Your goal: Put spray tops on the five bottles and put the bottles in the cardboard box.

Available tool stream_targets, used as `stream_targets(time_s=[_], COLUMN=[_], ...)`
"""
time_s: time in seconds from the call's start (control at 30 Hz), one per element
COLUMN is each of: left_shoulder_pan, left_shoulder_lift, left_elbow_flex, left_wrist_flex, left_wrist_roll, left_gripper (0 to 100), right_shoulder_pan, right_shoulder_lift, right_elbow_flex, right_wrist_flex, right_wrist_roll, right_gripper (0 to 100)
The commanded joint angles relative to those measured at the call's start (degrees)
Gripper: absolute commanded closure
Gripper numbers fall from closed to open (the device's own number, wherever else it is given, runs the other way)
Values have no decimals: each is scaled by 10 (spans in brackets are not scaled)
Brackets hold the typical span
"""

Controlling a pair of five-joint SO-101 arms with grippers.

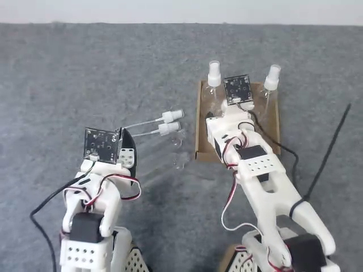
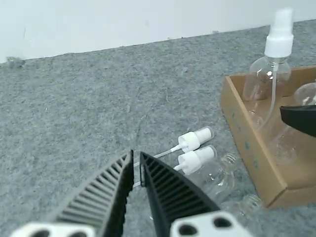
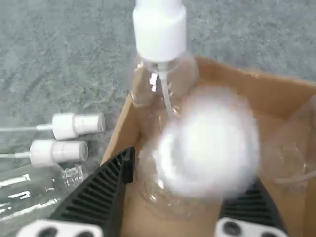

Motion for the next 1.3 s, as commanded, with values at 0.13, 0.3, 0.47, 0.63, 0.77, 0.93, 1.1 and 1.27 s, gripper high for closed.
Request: stream_targets(time_s=[0.13,0.3,0.47,0.63,0.77,0.93,1.1,1.27], left_shoulder_pan=[-3,-3,-3,-3,-3,-3,-3,-3], left_shoulder_lift=[-9,-9,-9,-9,-9,-9,-9,-8], left_elbow_flex=[-3,-2,-2,-2,-2,-2,-2,-2], left_wrist_flex=[-15,-15,-15,-15,-15,-15,-15,-15], left_wrist_roll=[4,4,4,3,3,3,3,3], left_gripper=[989,989,989,989,989,989,989,989], right_shoulder_pan=[-7,-7,-7,-7,-7,-3,-7,-3], right_shoulder_lift=[-13,-14,-14,-15,-15,-33,-113,-187], right_elbow_flex=[-4,-9,-38,-69,-84,-120,-144,-166], right_wrist_flex=[4,4,31,59,60,115,179,273], right_wrist_roll=[23,25,26,24,25,24,25,23], right_gripper=[708,674,674,674,674,674,674,675])
